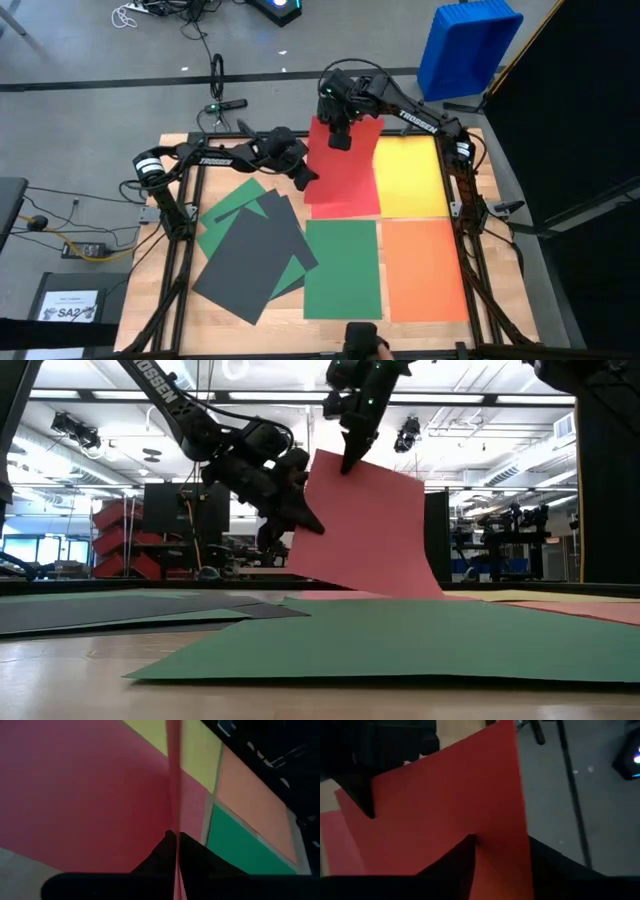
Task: Organize paper
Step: Stack the pink colored paper on top of the pink colored papers
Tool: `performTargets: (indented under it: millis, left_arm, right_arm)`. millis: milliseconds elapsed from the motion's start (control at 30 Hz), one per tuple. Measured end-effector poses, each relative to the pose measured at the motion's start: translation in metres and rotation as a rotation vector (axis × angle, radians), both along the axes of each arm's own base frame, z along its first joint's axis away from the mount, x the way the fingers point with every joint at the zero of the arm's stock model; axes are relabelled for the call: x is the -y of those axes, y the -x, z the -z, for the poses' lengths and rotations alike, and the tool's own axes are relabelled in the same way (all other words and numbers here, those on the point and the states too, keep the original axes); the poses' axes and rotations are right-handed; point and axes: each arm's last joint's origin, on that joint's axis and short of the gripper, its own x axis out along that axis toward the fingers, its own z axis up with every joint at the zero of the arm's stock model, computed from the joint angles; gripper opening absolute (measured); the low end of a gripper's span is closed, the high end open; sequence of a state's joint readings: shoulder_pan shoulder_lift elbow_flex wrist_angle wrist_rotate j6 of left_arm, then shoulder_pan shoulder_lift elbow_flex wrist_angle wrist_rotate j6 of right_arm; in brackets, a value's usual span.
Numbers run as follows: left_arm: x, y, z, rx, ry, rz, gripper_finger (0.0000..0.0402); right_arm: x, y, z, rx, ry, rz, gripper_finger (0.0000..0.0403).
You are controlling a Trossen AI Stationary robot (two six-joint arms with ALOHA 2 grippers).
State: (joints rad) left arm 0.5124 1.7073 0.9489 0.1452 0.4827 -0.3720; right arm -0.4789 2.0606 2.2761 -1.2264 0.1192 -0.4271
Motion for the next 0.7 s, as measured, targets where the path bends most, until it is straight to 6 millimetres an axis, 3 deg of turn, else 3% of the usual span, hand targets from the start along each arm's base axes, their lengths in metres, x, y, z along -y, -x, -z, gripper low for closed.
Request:
performTargets:
  millis: [200, 400, 567, 700]
  left_arm:
    - [0.007, -0.005, 0.0, -0.023, -0.016, -0.066, 0.0]
    - [0.018, -0.002, 0.011, 0.121, 0.031, -0.127, 0.0]
    - [0.03, 0.012, 0.031, 0.147, 0.108, -0.212, 0.0]
    - [0.04, 0.011, 0.034, 0.16, 0.117, -0.232, 0.0]
  right_arm:
    - [-0.01, 0.027, -0.042, 0.09, 0.094, 0.038, 0.0187]
    - [-0.019, 0.065, -0.087, 0.251, 0.13, 0.086, 0.0189]
    - [-0.027, 0.079, -0.102, 0.34, 0.061, 0.079, 0.0169]
    - [-0.031, 0.076, -0.1, 0.413, -0.099, -0.014, 0.0154]
